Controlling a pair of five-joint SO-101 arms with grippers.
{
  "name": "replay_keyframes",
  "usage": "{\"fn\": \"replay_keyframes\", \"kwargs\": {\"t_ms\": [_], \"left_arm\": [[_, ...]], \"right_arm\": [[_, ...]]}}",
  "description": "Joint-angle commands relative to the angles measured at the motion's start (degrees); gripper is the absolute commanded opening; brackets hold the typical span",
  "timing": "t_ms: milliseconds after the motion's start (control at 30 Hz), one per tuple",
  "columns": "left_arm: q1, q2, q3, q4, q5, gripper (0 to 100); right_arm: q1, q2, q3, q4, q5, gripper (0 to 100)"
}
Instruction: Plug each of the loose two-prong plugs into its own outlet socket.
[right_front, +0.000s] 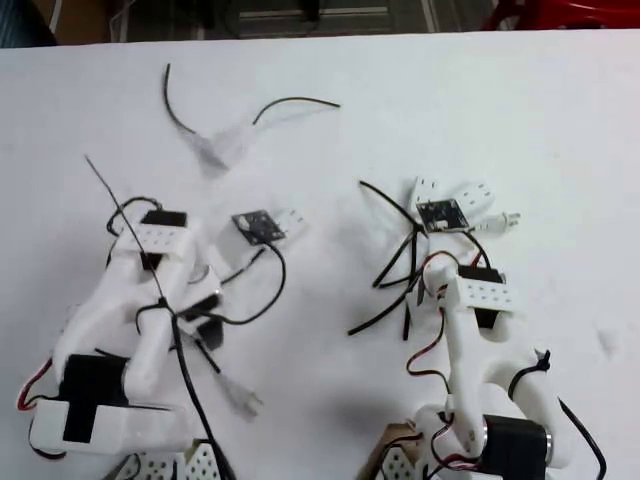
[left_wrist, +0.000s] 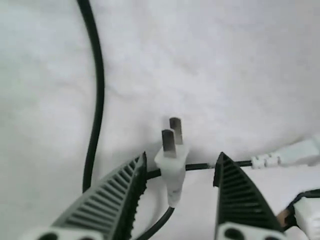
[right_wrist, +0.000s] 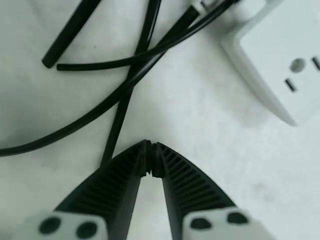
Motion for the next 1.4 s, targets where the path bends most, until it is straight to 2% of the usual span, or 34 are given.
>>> {"fn": "replay_keyframes", "kwargs": {"t_ms": [0,200,433,600,800,1033,1367], "left_arm": [[0.31,-2.51,1.32,-0.35,0.62,23],[0.31,-2.59,4.84,-0.62,0.88,22],[0.40,-2.95,3.60,-0.79,0.97,4],[0.31,-2.86,1.23,-0.62,1.32,8],[0.75,-2.68,-0.53,-1.05,7.91,11],[0.84,-2.68,1.05,-5.36,8.97,3],[2.95,-3.03,5.80,-8.97,8.97,2]], "right_arm": [[0.40,-0.13,-0.53,-0.75,0.53,2.5],[0.40,-0.13,-0.44,-0.75,0.53,2.5],[0.40,-0.13,-0.44,-0.66,0.53,2.5],[0.40,-0.13,-0.44,-0.66,0.53,2.5],[0.40,-0.13,-0.44,-0.66,0.53,2.5],[0.40,-0.13,-0.44,-0.66,0.53,2.5],[0.40,-0.13,-0.44,-0.66,0.53,2.5]]}}
